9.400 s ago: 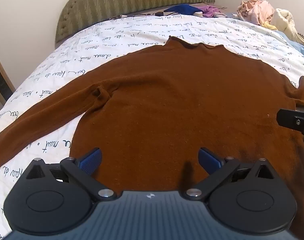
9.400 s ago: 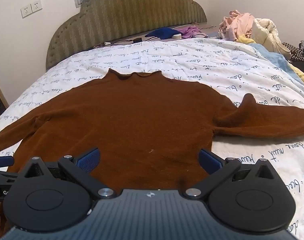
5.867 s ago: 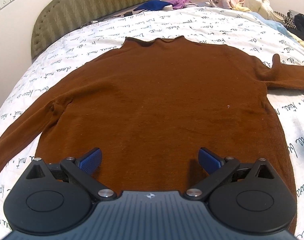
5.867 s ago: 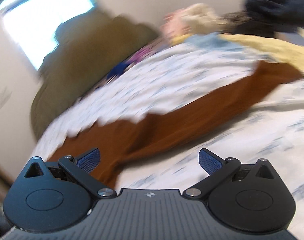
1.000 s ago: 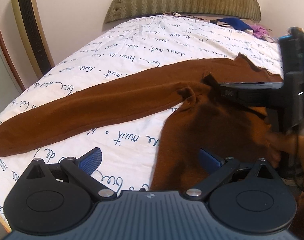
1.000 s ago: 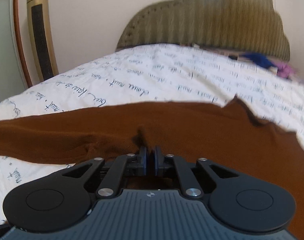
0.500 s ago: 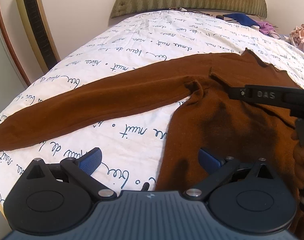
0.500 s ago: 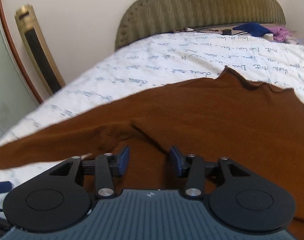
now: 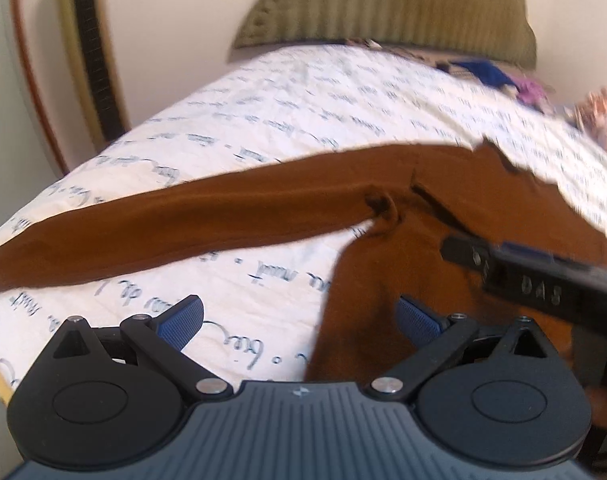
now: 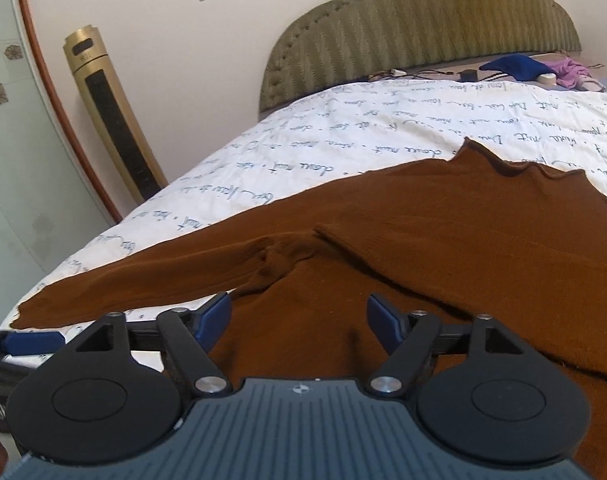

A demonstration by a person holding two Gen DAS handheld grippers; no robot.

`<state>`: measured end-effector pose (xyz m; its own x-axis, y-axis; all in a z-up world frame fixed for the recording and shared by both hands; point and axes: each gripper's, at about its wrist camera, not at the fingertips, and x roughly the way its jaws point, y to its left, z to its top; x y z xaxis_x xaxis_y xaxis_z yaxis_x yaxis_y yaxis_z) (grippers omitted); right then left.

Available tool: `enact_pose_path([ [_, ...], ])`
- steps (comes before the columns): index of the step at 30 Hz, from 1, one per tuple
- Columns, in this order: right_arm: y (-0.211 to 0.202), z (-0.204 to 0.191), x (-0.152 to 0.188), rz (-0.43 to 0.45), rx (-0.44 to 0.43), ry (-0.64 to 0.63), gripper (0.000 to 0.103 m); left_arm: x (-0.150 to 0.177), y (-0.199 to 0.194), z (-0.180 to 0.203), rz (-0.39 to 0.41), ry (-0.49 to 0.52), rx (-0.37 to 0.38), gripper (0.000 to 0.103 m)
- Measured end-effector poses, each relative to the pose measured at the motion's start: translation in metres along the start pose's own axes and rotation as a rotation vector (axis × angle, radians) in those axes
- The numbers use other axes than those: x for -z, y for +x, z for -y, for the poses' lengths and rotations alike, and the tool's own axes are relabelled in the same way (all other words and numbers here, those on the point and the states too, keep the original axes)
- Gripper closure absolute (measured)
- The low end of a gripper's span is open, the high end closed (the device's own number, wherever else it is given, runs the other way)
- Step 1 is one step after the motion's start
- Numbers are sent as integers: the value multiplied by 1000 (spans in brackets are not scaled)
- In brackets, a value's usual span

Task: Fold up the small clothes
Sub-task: 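Open the right tool to lay the sleeve on the sweater, then reach the left tool to the other sleeve cuff and close on it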

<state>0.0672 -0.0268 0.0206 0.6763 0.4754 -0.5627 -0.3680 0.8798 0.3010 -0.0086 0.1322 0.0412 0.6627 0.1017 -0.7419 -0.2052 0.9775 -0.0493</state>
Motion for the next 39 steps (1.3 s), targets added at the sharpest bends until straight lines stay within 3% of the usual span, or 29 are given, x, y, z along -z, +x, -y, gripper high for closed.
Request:
enact_pose_path([
  [3,-7,-5,-1,15,-8,-18,28,-5,-17,-25,24,-96,10,0],
  [6,-13,-9,0,26,-28,-23,23,-9,-34,-57,41,-183,-27,0],
  [11,-15,-14,3,23,-43,-22,21,-23,-68,-121,130,-320,-203,0],
  [14,-13,-15,7,16,-54,-7,20,-27,-67,-152,151,-383,-265,0],
  [16,-11,-16,10,10,-58,-4,20,-25,-51,-172,96,-422,-209,0],
  [19,-10,-17,12,2,-54,-9,19,-14,-15,-202,2,-553,-45,0],
  [21,-11,-17,13,0,-51,-10,18,-1,8,-221,-19,-678,47,1],
  [23,-11,-15,14,0,-48,-5,16,9,24,-231,-35,-742,89,1],
  [29,-5,-11,18,-15,-34,9,16,24,49,-250,51,-881,217,1],
  [34,5,-9,23,-40,-27,12,15,38,69,-274,127,-1086,319,1],
  [36,7,-8,25,-46,-23,13,15,38,74,-281,156,-1136,327,1],
  [39,9,-7,26,-50,-22,17,15,27,75,-284,190,-1126,280,2],
])
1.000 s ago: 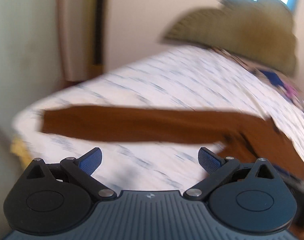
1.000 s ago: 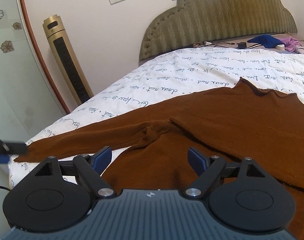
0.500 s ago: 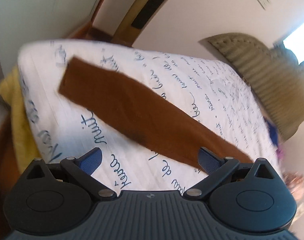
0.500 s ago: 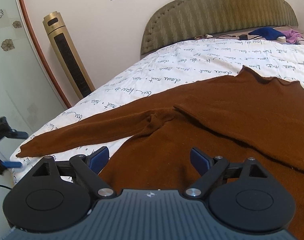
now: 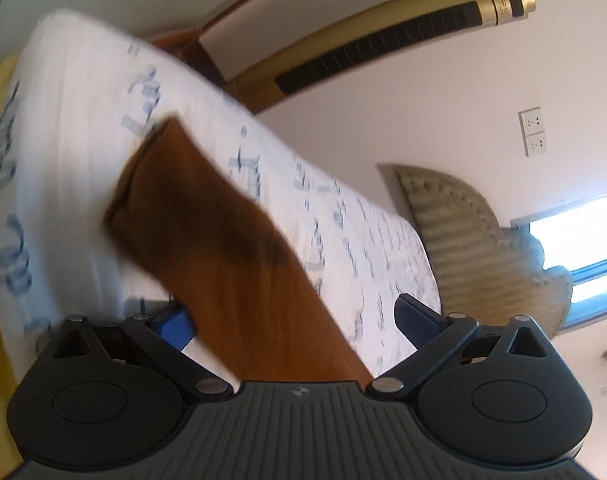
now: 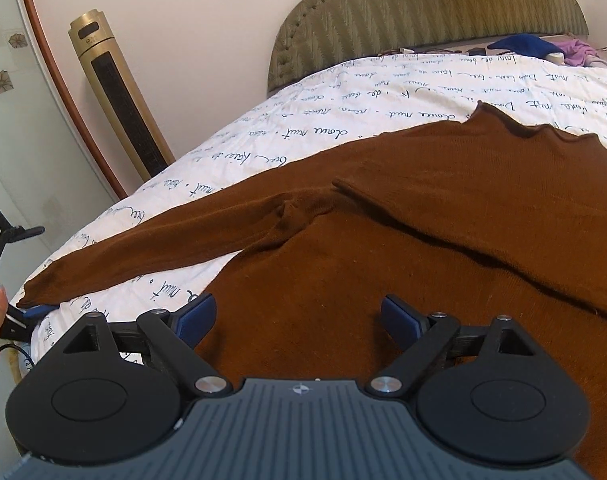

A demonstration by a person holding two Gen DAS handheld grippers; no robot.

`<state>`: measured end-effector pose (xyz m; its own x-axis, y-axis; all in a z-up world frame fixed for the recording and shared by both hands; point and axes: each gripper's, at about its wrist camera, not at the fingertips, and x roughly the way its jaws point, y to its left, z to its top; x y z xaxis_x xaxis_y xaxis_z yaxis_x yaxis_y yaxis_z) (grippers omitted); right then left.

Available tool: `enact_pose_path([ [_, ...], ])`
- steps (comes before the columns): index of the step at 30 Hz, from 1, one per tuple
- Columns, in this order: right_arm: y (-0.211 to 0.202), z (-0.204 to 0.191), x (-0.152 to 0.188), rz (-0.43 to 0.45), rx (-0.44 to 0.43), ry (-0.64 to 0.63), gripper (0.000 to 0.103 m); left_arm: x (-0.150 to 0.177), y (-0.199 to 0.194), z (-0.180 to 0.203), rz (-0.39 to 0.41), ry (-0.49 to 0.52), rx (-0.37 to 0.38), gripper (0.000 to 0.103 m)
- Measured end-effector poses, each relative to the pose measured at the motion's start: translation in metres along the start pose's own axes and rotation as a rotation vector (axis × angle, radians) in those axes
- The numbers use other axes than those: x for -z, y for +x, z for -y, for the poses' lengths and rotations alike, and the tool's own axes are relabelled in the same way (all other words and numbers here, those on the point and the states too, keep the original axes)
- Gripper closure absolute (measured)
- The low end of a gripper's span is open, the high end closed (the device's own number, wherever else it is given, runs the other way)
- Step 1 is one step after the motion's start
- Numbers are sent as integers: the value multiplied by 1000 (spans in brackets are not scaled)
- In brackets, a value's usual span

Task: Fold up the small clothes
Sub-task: 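Reach the left tool to the other sleeve cuff and close on it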

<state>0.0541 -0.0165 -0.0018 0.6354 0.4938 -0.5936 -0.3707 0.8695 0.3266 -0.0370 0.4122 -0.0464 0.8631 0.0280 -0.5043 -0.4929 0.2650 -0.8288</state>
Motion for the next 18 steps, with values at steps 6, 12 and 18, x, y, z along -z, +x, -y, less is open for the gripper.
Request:
enact_pose_path([
  [6,-2,2,-1,6,1,5,14,-3,8,17,50,124,-114,77],
  [12,-6,5,-2,16,5,3,13,16,16,51,129,325,-266,94],
  [18,-19,13,-4,54,66,-25,11,52,24,113,250,611,-343,95],
])
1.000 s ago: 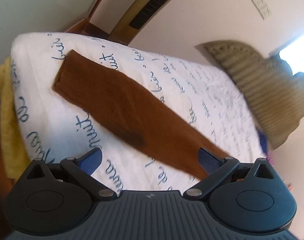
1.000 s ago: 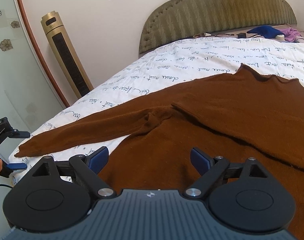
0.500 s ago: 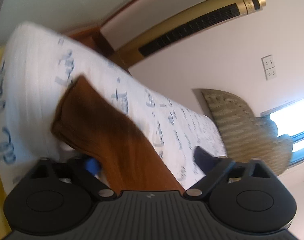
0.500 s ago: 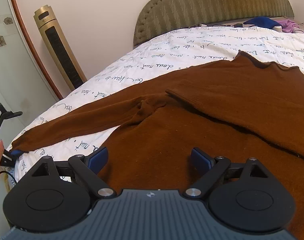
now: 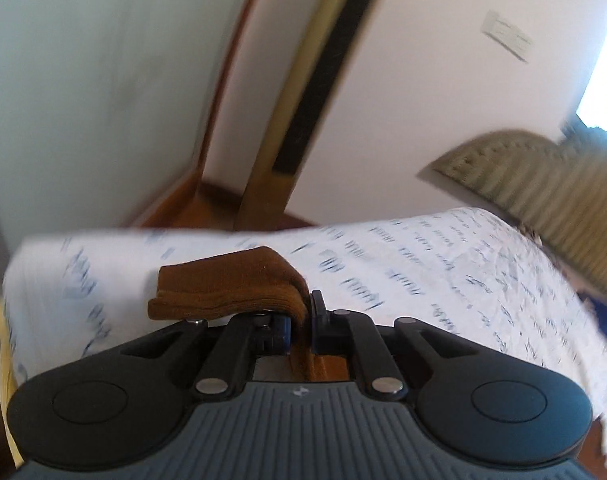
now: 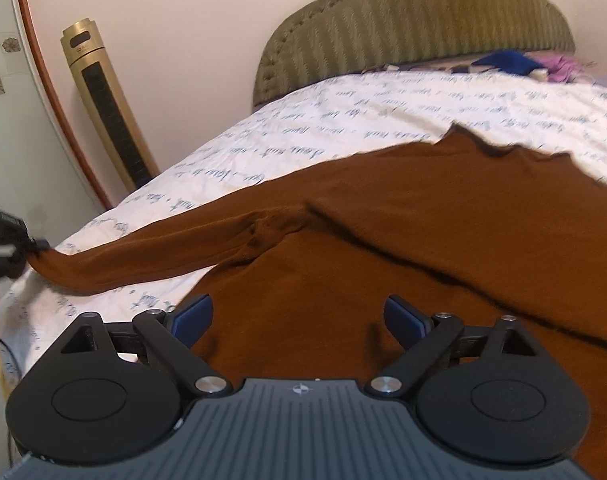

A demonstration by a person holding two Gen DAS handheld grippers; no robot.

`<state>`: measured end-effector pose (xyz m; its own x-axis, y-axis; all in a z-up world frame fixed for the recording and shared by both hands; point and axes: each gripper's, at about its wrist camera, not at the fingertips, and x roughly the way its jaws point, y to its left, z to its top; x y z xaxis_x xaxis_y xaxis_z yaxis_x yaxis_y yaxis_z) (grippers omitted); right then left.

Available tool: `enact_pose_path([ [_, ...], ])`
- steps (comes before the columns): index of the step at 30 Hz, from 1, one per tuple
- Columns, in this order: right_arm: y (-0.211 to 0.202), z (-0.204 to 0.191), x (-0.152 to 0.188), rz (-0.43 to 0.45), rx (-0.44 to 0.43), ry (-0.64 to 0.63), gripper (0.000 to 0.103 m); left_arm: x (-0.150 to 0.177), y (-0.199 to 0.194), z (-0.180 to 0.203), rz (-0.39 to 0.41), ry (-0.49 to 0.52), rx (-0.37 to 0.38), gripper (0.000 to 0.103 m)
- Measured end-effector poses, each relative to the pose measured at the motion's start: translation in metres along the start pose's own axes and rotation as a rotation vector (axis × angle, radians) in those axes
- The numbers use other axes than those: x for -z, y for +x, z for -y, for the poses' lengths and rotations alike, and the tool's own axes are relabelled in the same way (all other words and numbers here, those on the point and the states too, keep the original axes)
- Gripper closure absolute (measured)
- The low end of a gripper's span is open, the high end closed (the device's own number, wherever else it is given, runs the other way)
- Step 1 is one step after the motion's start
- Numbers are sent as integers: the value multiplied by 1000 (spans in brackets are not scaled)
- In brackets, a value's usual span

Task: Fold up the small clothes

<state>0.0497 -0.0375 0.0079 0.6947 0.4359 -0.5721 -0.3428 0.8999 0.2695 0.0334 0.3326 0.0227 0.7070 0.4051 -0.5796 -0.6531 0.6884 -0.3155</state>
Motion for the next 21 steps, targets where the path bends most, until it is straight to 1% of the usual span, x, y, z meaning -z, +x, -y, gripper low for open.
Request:
enact_pose_path([
  [3,-9,10,-2,28,35,4,10,4,-10,49,59,170,11,94],
  [5,-14,18,-3,45,49,22,10,12,-16,85,83,279,46,94],
  [7,-19,29,-4,59,66,45,10,22,-20,115,87,369,97,94],
  [12,-32,55,0,90,124,109,9,58,-34,188,52,536,252,94],
  [17,-47,84,5,124,176,191,9,116,-50,240,31,735,399,94],
  [19,-52,94,6,139,197,220,9,139,-55,256,0,796,459,94],
  [21,-58,103,7,157,221,249,9,163,-53,270,-65,848,510,94],
])
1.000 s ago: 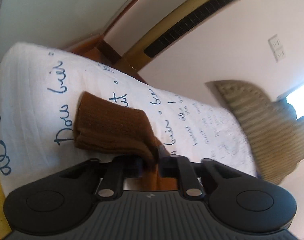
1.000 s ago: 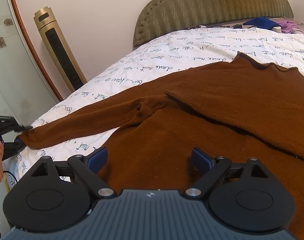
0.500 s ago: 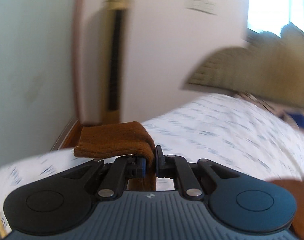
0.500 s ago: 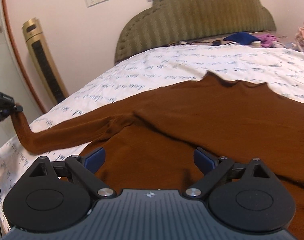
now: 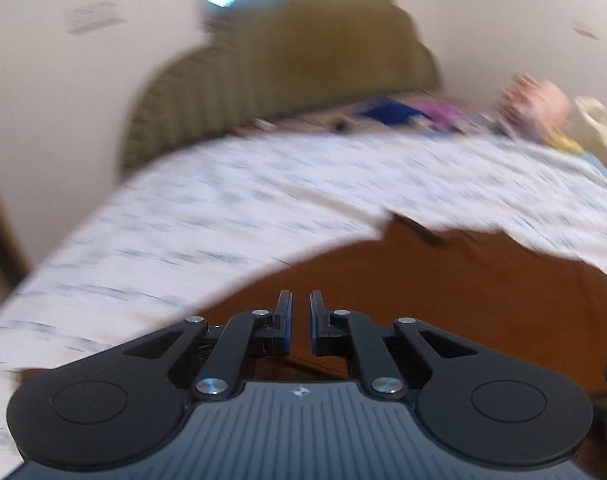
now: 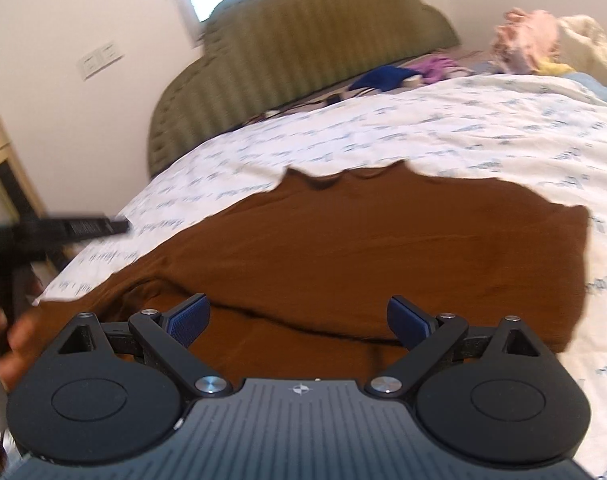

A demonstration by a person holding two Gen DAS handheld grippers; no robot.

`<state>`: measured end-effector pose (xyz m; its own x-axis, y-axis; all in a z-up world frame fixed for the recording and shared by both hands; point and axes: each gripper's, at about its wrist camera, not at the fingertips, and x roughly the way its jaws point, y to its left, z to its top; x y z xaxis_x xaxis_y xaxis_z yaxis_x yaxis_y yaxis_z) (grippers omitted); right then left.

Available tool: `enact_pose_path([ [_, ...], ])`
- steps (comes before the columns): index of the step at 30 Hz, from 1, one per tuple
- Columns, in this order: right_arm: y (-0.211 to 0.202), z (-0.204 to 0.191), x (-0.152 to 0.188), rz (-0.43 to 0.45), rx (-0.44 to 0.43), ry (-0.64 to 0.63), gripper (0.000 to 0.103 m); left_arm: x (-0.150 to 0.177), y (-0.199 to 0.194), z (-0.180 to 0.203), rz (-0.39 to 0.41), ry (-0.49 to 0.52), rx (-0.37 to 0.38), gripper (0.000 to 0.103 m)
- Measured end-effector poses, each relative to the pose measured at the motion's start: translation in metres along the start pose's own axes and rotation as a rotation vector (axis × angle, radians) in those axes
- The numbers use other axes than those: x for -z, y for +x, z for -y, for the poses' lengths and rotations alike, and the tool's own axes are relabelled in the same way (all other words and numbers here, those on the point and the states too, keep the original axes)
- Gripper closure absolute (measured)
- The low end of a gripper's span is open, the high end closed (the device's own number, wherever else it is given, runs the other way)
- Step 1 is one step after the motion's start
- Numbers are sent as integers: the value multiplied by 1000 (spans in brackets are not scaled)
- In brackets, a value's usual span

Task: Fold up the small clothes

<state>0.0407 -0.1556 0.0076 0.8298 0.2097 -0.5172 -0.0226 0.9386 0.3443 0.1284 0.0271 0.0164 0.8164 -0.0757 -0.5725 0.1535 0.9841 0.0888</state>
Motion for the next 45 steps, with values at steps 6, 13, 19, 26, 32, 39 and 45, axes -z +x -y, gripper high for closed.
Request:
enact_pose_path([
  [6,-3,33,-6,34,41,109,9,26,19,48,-136,113,86,92],
  [13,10,35,-21,22,-45,142,9,41,-12,16,-126,90,-16,21],
  [19,71,-9,-47,-113,-329,163,13,71,-39,-29,-84,95,-231,21],
  [26,160,-82,-45,-300,-562,245,22,97,-37,-52,-143,-4,-216,21],
  [32,196,-106,-33,-365,-599,346,28,101,-36,-39,-95,32,-243,20],
  [39,211,-120,-24,-376,-472,326,32,108,-37,-40,-64,-2,-237,19],
  [45,197,-120,-23,-336,-371,316,35,109,-36,-50,-68,-57,-206,18],
])
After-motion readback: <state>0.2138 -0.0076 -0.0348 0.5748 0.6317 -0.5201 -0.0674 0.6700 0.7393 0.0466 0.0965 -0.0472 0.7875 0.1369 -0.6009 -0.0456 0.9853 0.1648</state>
